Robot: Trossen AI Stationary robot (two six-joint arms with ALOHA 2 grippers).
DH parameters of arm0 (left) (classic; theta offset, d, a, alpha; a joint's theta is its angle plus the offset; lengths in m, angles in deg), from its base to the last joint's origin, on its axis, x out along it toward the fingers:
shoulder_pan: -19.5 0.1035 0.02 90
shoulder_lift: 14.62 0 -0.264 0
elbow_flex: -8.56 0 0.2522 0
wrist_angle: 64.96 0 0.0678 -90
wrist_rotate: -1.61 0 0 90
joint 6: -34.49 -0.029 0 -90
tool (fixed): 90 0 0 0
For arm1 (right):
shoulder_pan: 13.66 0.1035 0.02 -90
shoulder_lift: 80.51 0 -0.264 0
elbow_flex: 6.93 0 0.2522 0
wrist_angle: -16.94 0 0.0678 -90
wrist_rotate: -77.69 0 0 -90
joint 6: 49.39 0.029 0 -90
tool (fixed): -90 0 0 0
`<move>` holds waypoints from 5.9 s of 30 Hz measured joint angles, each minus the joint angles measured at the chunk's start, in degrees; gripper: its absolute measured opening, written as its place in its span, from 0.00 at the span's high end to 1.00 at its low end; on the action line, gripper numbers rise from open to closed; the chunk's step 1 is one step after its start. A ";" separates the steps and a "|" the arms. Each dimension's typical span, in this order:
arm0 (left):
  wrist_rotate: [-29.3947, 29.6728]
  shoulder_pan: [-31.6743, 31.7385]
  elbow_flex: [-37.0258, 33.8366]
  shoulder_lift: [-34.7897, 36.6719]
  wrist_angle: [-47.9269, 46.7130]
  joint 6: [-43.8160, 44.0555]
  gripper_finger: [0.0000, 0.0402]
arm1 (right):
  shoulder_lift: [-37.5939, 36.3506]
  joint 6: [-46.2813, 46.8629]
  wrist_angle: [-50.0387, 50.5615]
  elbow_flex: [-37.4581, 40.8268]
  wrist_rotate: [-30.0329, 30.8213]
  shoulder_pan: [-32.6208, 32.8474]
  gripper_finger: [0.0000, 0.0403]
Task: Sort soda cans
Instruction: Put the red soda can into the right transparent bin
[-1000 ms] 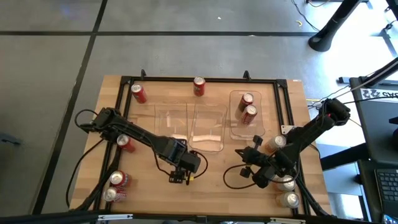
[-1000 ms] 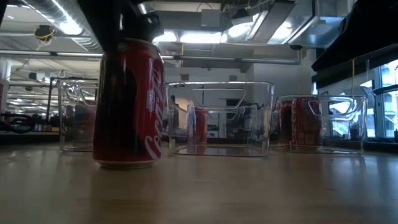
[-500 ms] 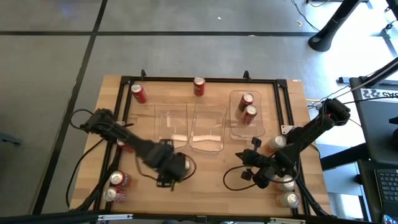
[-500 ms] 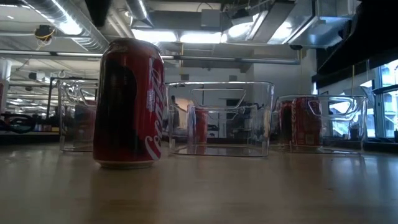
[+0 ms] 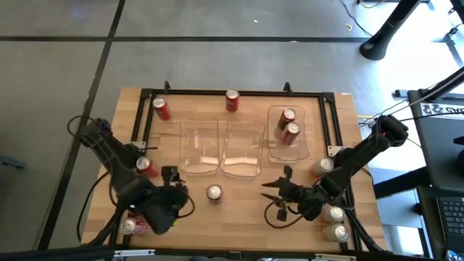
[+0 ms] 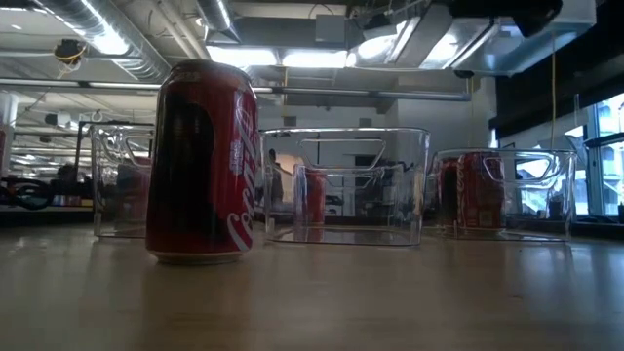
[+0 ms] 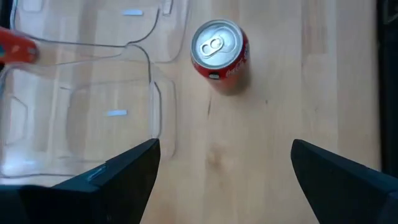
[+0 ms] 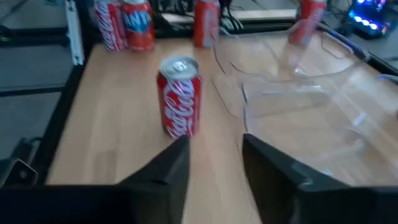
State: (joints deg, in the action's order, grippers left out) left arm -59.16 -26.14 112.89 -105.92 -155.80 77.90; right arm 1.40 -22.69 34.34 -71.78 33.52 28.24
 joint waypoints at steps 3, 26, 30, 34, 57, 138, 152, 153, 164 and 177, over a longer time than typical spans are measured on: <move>1.38 -1.94 -6.08 3.92 5.96 2.48 0.13 | 1.44 -1.83 -4.23 -0.02 -2.09 -1.37 0.50; 12.78 -3.48 -43.04 14.42 61.89 -8.88 0.13 | 18.33 -14.58 -28.65 -5.99 -27.44 -16.25 0.27; 14.31 -3.44 -48.30 14.42 72.00 -13.20 0.13 | 21.13 -19.27 -24.19 -11.99 -27.45 -16.07 0.27; 15.95 -3.57 -53.20 14.42 80.86 -13.89 0.13 | 21.42 -21.83 -19.71 -17.05 -27.46 -16.12 0.27; 18.86 -3.59 -61.19 20.06 80.56 -1.07 0.13 | 22.86 -21.46 -16.82 -23.28 -23.54 -17.71 0.06; 18.80 -3.33 -61.19 20.02 80.38 -4.86 0.13 | 37.41 -16.46 -13.88 -27.26 -34.01 -22.39 0.14; 18.79 -3.33 -61.19 20.02 80.21 -4.86 0.13 | 38.01 -16.47 -16.71 -27.28 -33.31 -22.39 0.26; 18.79 -3.33 -61.19 20.02 80.21 -4.84 0.13 | 38.01 -16.49 -16.67 -27.28 -33.23 -22.39 0.27; 18.80 -3.33 -61.19 20.02 80.26 -4.84 0.13 | 33.03 -17.21 -10.58 -27.04 -32.98 -20.02 0.27; 18.79 -3.35 -61.19 20.02 80.26 -4.84 0.13 | 18.27 -16.71 7.56 -27.23 -16.57 -13.82 0.27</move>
State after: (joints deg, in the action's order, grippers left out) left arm -40.36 -29.50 51.71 -85.91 -75.54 73.05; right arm 19.67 -39.40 41.90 -99.01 16.95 14.42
